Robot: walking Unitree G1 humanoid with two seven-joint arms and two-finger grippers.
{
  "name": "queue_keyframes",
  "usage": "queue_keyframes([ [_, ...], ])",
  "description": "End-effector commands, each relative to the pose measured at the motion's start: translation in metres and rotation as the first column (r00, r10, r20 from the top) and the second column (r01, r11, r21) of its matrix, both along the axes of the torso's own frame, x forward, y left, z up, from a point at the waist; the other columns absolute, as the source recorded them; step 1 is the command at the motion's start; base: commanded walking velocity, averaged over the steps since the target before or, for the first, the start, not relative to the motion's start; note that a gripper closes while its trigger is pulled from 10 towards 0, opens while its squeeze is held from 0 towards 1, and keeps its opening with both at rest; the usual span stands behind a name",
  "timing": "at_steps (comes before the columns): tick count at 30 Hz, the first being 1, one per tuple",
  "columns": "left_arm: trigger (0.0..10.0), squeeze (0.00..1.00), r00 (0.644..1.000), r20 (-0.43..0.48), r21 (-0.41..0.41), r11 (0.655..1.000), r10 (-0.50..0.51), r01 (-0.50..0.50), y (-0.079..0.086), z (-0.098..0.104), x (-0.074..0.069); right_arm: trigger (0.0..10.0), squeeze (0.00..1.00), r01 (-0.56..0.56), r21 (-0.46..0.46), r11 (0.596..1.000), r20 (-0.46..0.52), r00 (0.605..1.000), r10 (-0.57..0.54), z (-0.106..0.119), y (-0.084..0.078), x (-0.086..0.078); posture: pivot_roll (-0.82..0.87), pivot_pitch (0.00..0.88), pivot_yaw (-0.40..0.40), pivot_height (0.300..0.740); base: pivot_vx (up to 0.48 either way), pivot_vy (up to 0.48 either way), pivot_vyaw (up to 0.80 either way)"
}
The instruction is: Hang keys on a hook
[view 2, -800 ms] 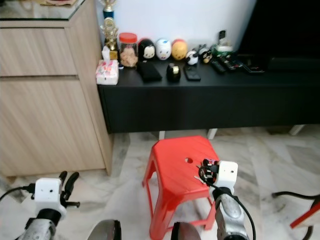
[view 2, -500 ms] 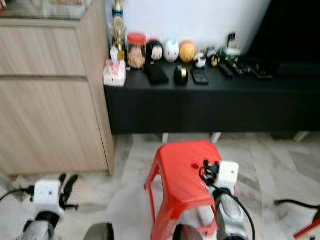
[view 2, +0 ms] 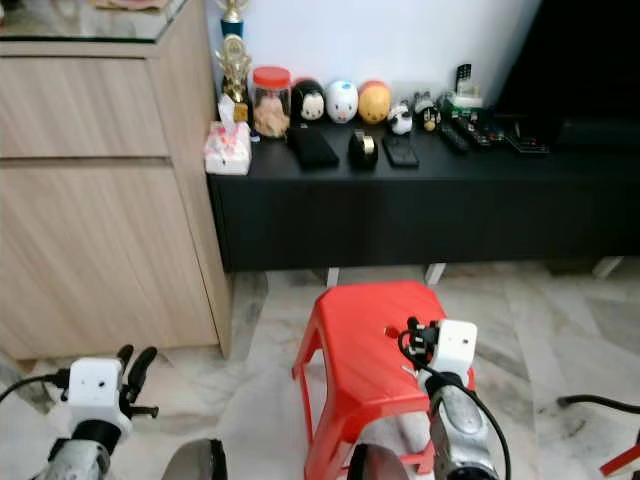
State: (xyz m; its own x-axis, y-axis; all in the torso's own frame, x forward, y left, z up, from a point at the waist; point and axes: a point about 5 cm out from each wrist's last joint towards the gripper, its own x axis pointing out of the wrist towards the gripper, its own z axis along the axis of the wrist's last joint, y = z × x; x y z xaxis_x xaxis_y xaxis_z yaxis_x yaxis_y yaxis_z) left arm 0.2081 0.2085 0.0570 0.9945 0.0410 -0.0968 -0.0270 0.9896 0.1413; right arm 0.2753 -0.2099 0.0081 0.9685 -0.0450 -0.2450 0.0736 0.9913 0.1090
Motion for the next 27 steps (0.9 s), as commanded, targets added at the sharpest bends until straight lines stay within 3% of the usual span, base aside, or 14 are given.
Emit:
queue_keyframes([
  [1,10.0,0.0,1.0,-0.004,0.01,1.0,-0.006,0.006,0.001,0.0,-0.002,10.0,0.0,0.007,0.014,1.0,-0.006,1.0,-0.007,0.0,-0.001,0.0,0.1,0.0,-0.102,0.587,0.0,0.0,0.0],
  [6,10.0,0.0,1.0,-0.005,0.01,1.0,-0.009,0.009,0.001,0.0,-0.001,10.0,0.0,0.004,0.035,0.999,-0.053,0.999,-0.002,-0.005,0.0,-0.002,0.1,0.0,-0.102,0.587,0.0,0.0,0.0],
  [14,10.0,0.0,1.0,-0.013,0.009,1.0,-0.012,0.012,0.001,-0.002,-0.002,10.0,0.0,0.074,0.101,0.992,-0.227,0.973,-0.05,-0.028,-0.006,-0.015,0.1,0.0,-0.105,0.587,0.0,0.0,0.0],
  [20,10.0,0.0,1.0,-0.014,0.015,1.0,-0.011,0.011,0.001,-0.002,-0.003,10.0,0.0,0.074,0.13,0.989,-0.272,0.962,-0.036,-0.031,-0.003,-0.014,0.11,0.0,-0.104,0.587,0.0,0.0,0.0],
  [21,10.0,0.0,1.0,-0.014,0.015,1.0,-0.011,0.012,0.001,-0.002,-0.003,10.0,0.63,0.071,0.128,0.989,-0.272,0.962,-0.034,-0.03,-0.002,-0.012,0.11,0.0,-0.104,0.587,0.0,0.0,0.0],
  [22,10.0,0.0,1.0,-0.015,0.015,1.0,-0.011,0.012,0.001,-0.002,-0.003,10.0,0.63,0.069,0.126,0.99,-0.271,0.962,-0.032,-0.029,-0.001,-0.011,0.11,0.0,-0.104,0.587,0.0,0.0,0.0],
  [24,10.0,0.0,1.0,-0.016,0.015,1.0,-0.012,0.012,0.001,-0.002,-0.005,10.0,1.0,0.069,0.124,0.99,-0.273,0.962,-0.032,-0.026,0.002,-0.004,0.11,0.0,-0.107,0.587,0.0,0.0,0.0],
  [27,10.0,0.0,1.0,-0.016,0.015,1.0,-0.01,0.011,0.001,-0.002,-0.007,10.0,1.0,0.072,0.126,0.989,-0.271,0.962,-0.036,-0.024,0.003,0.0,0.12,0.0,-0.108,0.587,0.0,0.0,0.0],
])
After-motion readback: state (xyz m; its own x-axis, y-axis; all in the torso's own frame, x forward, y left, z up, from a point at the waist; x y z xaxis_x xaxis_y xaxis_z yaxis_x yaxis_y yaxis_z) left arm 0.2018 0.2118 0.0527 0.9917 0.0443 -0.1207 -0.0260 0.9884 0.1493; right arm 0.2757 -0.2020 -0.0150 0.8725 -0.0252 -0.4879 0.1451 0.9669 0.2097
